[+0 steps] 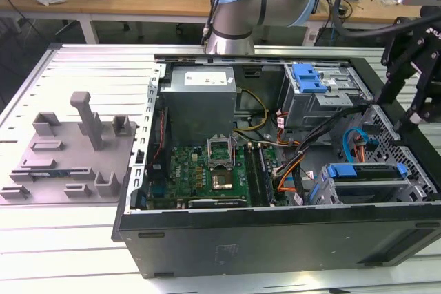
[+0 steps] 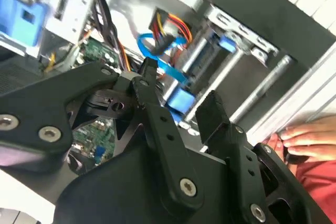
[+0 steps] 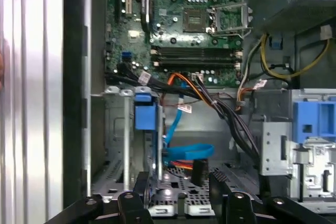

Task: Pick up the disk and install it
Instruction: 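Insert the first disk wire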

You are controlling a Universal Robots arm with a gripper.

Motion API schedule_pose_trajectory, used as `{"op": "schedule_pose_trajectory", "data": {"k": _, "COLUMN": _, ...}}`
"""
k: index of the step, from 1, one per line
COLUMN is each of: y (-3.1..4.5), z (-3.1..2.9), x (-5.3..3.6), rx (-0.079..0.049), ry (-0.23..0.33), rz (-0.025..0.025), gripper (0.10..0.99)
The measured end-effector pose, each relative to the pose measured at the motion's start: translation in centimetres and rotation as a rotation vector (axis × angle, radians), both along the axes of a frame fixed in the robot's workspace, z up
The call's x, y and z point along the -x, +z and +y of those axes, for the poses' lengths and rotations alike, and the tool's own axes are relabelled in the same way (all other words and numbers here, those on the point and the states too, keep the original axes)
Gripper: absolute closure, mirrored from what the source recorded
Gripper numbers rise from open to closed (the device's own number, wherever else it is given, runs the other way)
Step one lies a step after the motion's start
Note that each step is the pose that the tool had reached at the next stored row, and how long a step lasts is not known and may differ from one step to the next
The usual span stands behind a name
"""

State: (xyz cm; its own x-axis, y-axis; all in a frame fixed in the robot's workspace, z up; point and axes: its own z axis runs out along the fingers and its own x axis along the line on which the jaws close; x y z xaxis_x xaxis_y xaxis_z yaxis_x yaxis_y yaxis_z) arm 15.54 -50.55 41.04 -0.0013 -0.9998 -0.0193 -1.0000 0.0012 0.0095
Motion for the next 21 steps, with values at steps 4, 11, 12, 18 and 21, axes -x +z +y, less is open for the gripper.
{"op": "schedule_pose_trajectory", "data": {"k": 4, "y": -0.5, "z": 2.88, "x": -0.53, "rx": 0.011, "ry": 0.0, "rz": -0.0001, "gripper": 0.592}}
{"op": "schedule_pose_trajectory", "data": {"k": 11, "y": -1.03, "z": 5.31, "x": -0.95, "rx": 0.09, "ry": 0.0, "rz": 0.0, "gripper": 0.725}}
{"op": "schedule_pose_trajectory", "data": {"k": 12, "y": -1.07, "z": 5.54, "x": -0.95, "rx": 0.108, "ry": 0.0, "rz": 0.0001, "gripper": 0.725}}
{"op": "schedule_pose_trajectory", "data": {"k": 18, "y": -1.48, "z": 6.38, "x": -0.94, "rx": 0.202, "ry": -0.001, "rz": -0.001, "gripper": 0.725}}
{"op": "schedule_pose_trajectory", "data": {"k": 21, "y": -1.7, "z": 6.38, "x": -0.89, "rx": 0.206, "ry": -0.01, "rz": -0.0091, "gripper": 0.725}}
